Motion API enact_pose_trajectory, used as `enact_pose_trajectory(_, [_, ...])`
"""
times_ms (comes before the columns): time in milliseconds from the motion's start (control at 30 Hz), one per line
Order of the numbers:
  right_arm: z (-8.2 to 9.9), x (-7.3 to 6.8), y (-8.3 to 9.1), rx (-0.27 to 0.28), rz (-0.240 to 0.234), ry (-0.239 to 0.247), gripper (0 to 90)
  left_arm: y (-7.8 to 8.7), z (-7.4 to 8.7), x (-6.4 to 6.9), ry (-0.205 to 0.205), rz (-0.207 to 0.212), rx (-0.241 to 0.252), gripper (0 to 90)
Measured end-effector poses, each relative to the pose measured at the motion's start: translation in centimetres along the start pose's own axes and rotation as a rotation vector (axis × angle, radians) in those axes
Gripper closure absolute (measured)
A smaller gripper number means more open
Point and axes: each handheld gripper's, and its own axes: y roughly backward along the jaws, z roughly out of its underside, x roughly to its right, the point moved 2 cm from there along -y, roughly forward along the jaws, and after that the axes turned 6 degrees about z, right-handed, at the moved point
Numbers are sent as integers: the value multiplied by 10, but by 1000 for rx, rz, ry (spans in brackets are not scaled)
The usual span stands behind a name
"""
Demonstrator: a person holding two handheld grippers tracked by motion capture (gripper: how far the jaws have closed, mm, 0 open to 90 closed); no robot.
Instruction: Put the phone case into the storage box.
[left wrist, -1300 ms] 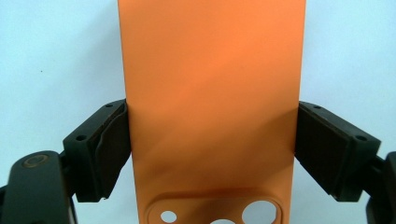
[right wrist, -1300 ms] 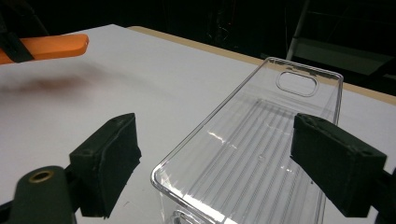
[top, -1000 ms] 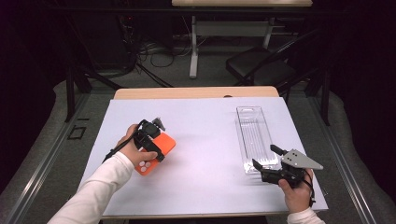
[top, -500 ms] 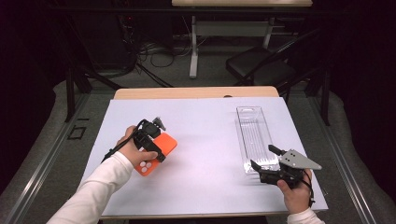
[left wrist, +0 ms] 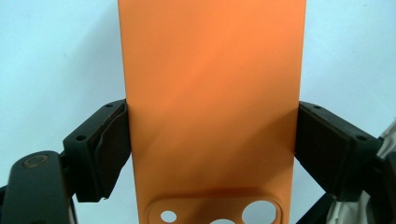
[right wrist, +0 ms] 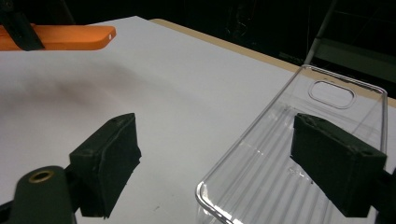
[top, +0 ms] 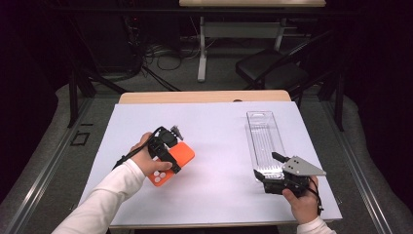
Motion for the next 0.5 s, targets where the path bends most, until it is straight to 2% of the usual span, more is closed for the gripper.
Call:
enact_pose_trajectory(100, [-5,-7,-4,-11,-3,18,145,2,-6,9,-34,10,-14,156])
enact_pose_trajectory(200, [-8,-10,-7,-13,-14,28,145,3,-9,13,-49,12,-16,156])
enact_pose_trajectory(367, [-17,-19,-15,-21,-47,47,145,3,-16,20,-77,17,-20,156])
enact_pose_trajectory(500, [-26,-26,-21,-19,-91,55,145,3,-20,24,-84,23,-25,156])
